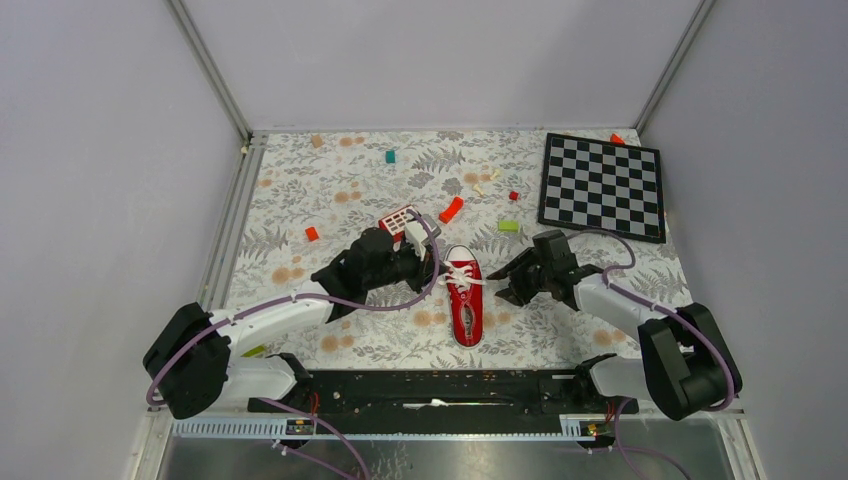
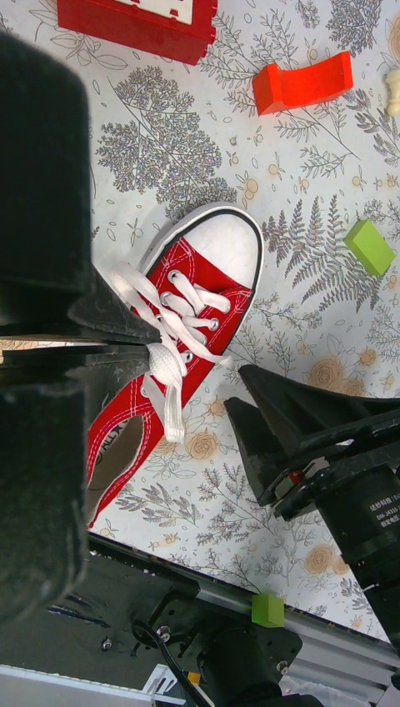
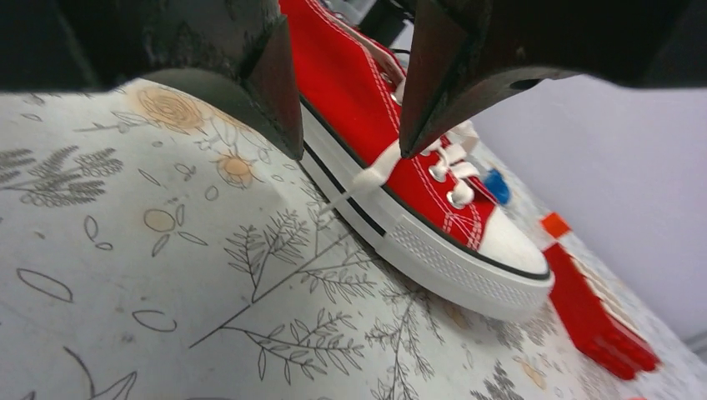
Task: Tie the shoes
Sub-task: Wrap the shoelace around the shoelace.
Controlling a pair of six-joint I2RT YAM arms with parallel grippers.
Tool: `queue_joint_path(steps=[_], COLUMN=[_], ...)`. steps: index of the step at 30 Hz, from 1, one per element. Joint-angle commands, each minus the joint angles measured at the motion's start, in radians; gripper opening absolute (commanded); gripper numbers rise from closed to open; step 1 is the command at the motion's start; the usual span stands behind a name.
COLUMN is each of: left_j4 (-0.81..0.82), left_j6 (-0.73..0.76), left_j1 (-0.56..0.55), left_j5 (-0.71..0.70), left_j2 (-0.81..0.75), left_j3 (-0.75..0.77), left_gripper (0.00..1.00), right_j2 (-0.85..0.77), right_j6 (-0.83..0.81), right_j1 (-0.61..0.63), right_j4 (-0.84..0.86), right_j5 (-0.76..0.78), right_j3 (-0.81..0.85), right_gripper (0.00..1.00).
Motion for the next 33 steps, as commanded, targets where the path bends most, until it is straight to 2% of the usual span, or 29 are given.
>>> queue_joint_path(steps=[1, 9, 24, 28, 33], left_j4=[0.05, 0.05, 0.045, 0.044, 0.035], left_j6=[0.004, 0.003, 0.007, 0.007, 0.007], left_j1=[0.003, 0.003, 0.004, 0.003, 0.004], left_j5=[0.02, 0.031, 0.028, 0.03, 0.03], left_j2=[-0.018, -0.015, -0.009, -0.011, -0.018], left_j3=[0.023, 0.027, 0.033, 0.036, 0.036], left_gripper=[0.0, 0.0, 0.0, 0.0, 0.0], right_j2=[-0.001, 0.137, 0.145, 0.174, 0.158], right_j6=[0.193, 0.279, 0.277, 0.274, 0.255], right_j1=[-0.024, -0.029, -0.029, -0.029, -0.03], right_j4=[0.218, 0.39, 0.387, 0.417, 0.426], right_j5=[-0.024, -0.124, -0.11, -0.112, -0.085], right_j3=[-0.05, -0.065, -0.099, -0.1, -0.107], right_gripper=[0.53, 0.53, 0.5, 0.39, 0.04])
